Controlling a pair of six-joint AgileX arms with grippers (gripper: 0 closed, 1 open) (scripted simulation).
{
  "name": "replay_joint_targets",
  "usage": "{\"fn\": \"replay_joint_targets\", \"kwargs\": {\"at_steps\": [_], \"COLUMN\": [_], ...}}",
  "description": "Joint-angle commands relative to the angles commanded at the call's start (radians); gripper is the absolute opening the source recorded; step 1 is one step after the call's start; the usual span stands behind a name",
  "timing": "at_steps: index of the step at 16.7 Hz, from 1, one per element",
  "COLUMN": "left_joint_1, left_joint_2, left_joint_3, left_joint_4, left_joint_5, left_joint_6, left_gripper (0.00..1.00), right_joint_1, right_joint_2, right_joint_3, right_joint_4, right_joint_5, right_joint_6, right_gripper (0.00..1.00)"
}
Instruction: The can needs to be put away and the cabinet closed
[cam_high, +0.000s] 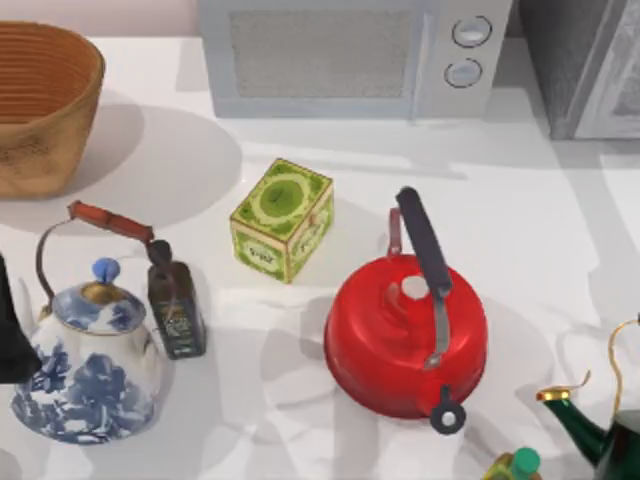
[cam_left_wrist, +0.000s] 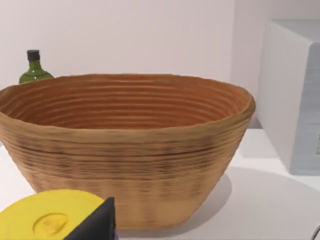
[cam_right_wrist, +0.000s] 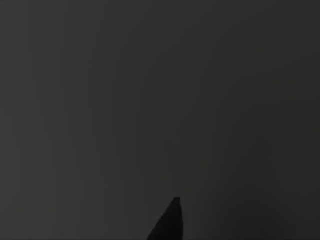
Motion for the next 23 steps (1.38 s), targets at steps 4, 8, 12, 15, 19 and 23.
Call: {"fn": "replay_joint_targets", "kwargs": {"at_steps": [4,8,12,15,19,23], "left_joint_1": [0.0,0.0,0.0,0.0,0.0,0.0], "left_joint_2": [0.0,0.0,0.0,0.0,0.0,0.0], "left_joint_3": [0.0,0.0,0.0,0.0,0.0,0.0], "left_joint_4": [0.0,0.0,0.0,0.0,0.0,0.0], "left_joint_5": [0.0,0.0,0.0,0.0,0.0,0.0], "left_joint_6": [0.0,0.0,0.0,0.0,0.0,0.0], "left_gripper": [1.0,1.0,1.0,1.0,1.0,1.0], "right_joint_1": [0.0,0.0,0.002,0.0,-0.007,-0.018], "right_joint_2": [0.0,0.0,0.0,-0.016,-0.14,-0.4], "right_joint_3": [0.0,0.0,0.0,-0.026,-0.191,-0.513], "right_joint_4": [0.0,0.0,0.0,0.012,0.065,0.144], "right_joint_5": [0.0,0.0,0.0,-0.002,-0.013,-0.026], "right_joint_6": [0.0,0.0,0.0,0.0,-0.002,-0.002], "right_gripper": [1.0,1.0,1.0,1.0,1.0,1.0]}}
